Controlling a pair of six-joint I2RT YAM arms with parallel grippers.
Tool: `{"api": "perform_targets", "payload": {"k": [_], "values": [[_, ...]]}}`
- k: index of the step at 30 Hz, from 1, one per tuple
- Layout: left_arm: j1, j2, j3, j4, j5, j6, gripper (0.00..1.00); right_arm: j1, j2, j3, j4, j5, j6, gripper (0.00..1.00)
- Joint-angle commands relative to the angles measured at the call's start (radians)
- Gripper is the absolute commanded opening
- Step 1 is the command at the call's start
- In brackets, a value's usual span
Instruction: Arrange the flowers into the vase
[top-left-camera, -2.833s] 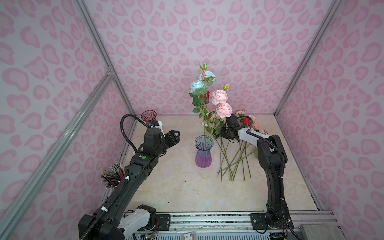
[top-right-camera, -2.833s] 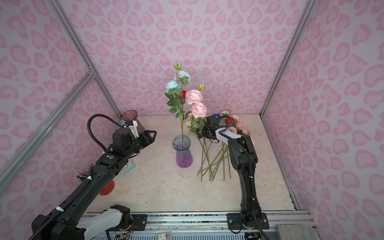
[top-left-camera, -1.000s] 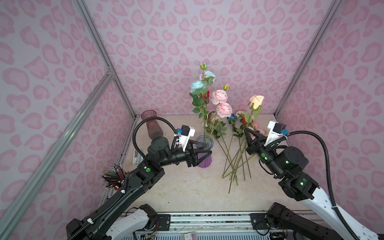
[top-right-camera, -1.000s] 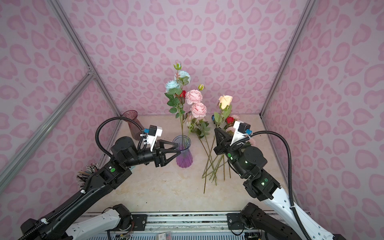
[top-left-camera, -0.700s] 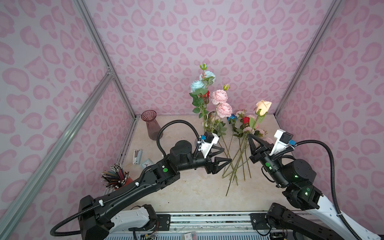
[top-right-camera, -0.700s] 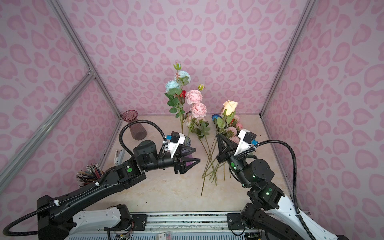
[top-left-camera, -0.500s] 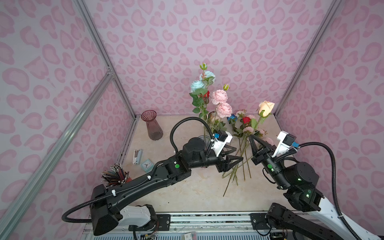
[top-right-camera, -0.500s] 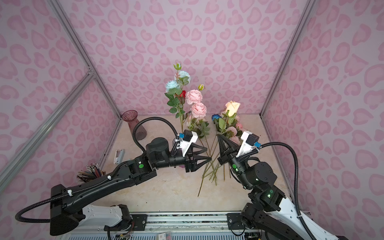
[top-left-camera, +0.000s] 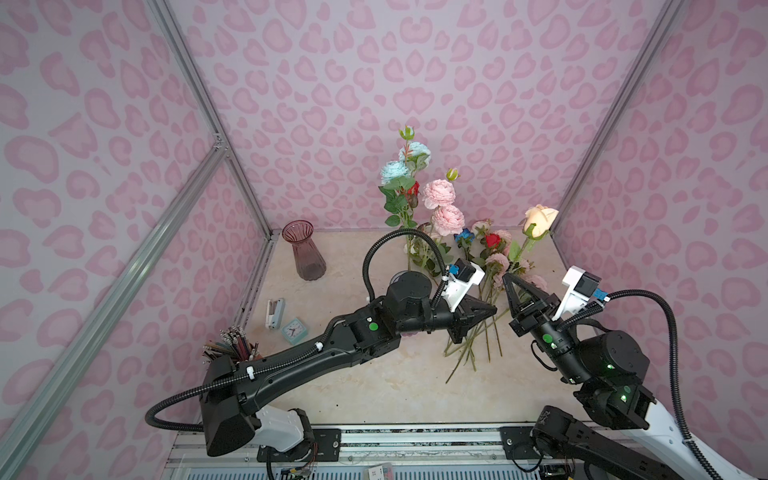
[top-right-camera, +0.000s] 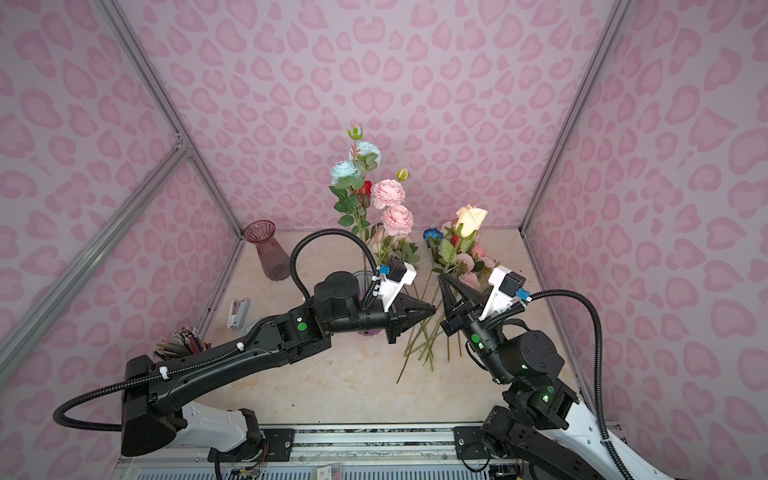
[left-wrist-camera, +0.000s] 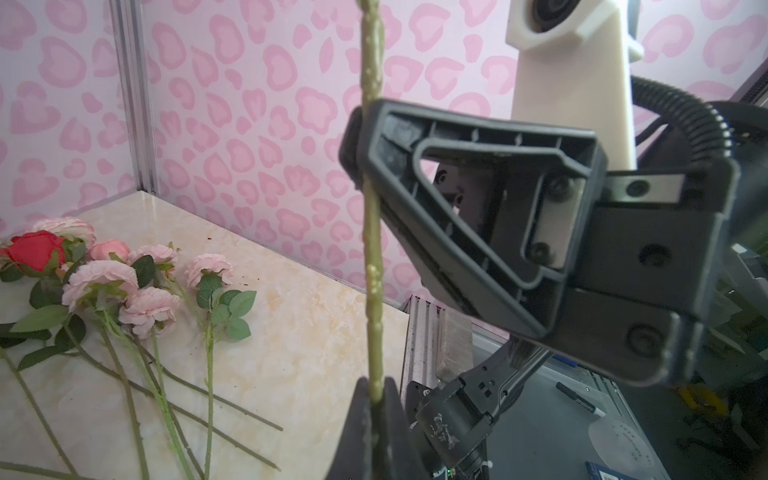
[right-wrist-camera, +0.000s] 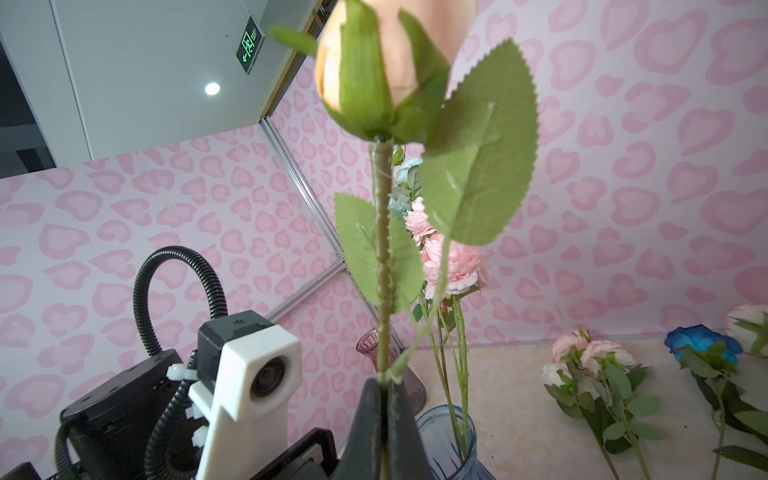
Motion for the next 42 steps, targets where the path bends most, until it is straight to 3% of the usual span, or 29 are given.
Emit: {"api": "perform_targets", "payload": {"k": [1,3,6,9,18,28,32,41,42], "values": [[0.001,-0.007,0.005,0.005,-0.025,0.011,0.04,0.002,0.008,0.003,0.021,-0.052,-0.004,0.21],[0.002,-0.02,0.005,-0.009,-0.065,0.027,0.04,0.002,0.019,0.017,0.004,-0.069,-0.01,0.34],[0.001,-0.055,-0.013,-0.014,-0.218,0.052,0.04,0.003,0.026,0.035,-0.04,-0.069,-0.035,0.4],[0.004,-0.112,-0.03,-0.003,-0.404,0.125,0.04,0.003,0.012,0.027,-0.062,-0.065,-0.053,0.41],[0.049,-0.248,0.073,0.068,-0.741,0.445,0.04,0.003,-0.049,-0.017,-0.1,0.044,-0.086,0.41],[0.277,-0.174,0.115,0.229,-0.652,0.42,0.04,0.003,-0.048,-0.05,-0.082,0.086,-0.113,0.41],[0.292,-0.134,0.093,0.223,-0.628,0.387,0.04,0.003,-0.058,-0.055,-0.098,0.102,-0.122,0.41],[0.292,-0.147,-0.124,0.196,-0.619,0.209,0.03,0.003,-0.079,-0.077,-0.106,0.14,-0.124,0.42],[0.292,-0.149,-0.138,0.182,-0.615,0.199,0.08,0.003,-0.074,-0.078,-0.103,0.14,-0.124,0.42]]}}
